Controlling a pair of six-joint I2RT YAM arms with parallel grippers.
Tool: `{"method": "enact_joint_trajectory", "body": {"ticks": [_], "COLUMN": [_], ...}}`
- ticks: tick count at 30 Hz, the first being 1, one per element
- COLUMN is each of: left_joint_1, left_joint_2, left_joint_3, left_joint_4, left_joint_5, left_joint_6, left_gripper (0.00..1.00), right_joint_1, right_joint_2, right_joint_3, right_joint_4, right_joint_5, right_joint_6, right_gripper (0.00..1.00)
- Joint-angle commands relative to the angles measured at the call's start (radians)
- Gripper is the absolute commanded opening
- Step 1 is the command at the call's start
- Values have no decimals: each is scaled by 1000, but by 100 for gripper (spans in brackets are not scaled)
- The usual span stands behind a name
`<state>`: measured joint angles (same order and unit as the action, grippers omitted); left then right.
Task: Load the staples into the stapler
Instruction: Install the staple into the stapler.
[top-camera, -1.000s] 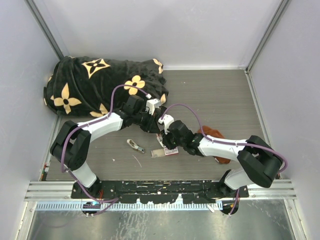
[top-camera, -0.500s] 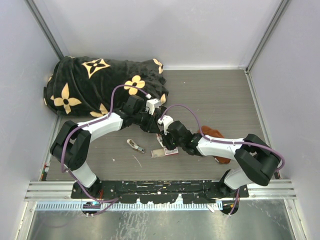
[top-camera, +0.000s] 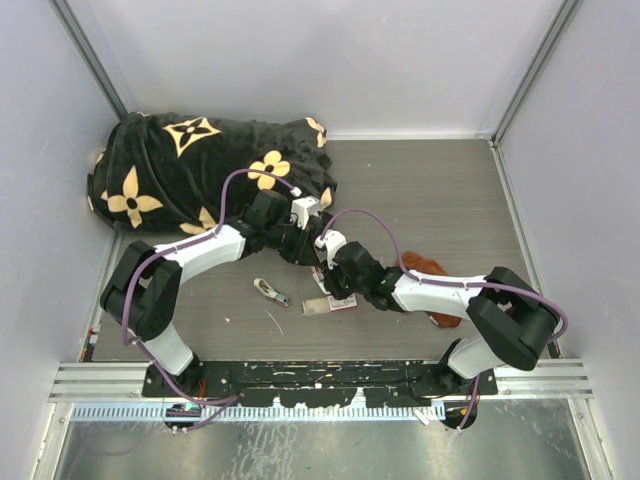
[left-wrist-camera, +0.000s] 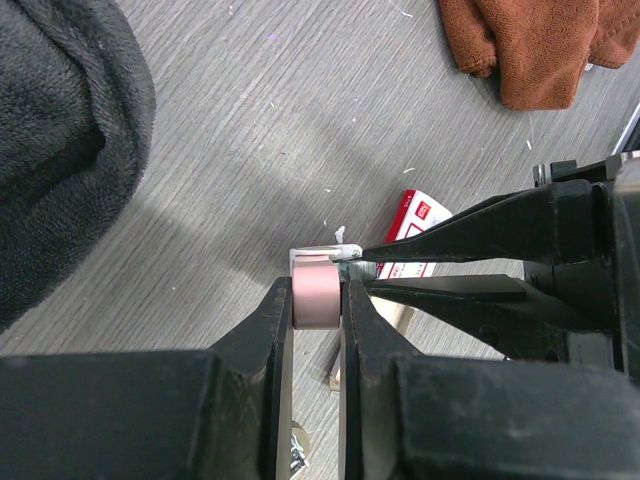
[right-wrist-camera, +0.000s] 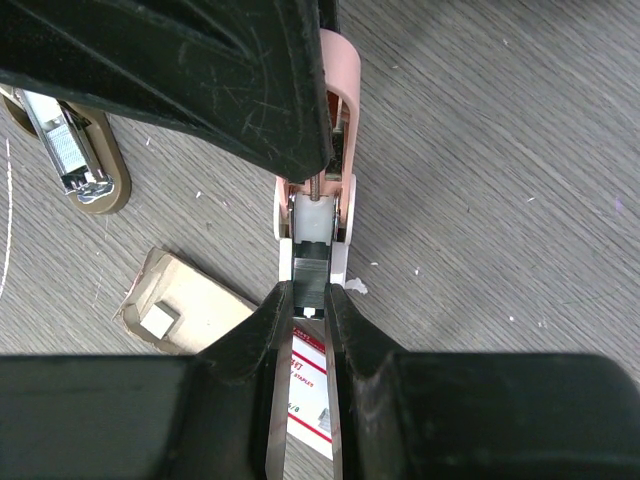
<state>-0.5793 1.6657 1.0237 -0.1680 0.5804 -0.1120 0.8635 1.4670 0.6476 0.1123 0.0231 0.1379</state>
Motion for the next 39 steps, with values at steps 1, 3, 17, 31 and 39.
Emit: {"method": "enact_joint_trajectory", "body": {"ticks": [1, 3, 17, 31, 39], "left_joint_1": [4, 5, 6, 6, 7], "left_joint_2": [-9, -8, -3, -4, -2], "left_joint_3": [-5, -6, -4, -10, -11], "left_joint_4": [51, 50, 39, 42, 42], "left_joint_5": [18, 16, -29, -42, -45], "left_joint_6": [-1, -2, 8, 9, 9], "left_gripper": [0, 0, 0, 0, 0], "right_joint_1": [-3, -3, -3, -3, -3], "right_joint_2": [6, 11, 16, 15, 11], "right_joint_3": [24, 25, 29, 25, 29], "right_joint_4": [57, 61, 60, 55, 59], "right_joint_5": [27, 28, 26, 21, 7], "right_joint_6": [4, 4, -1, -3, 3], "right_gripper": [11, 11, 18, 35, 44]}}
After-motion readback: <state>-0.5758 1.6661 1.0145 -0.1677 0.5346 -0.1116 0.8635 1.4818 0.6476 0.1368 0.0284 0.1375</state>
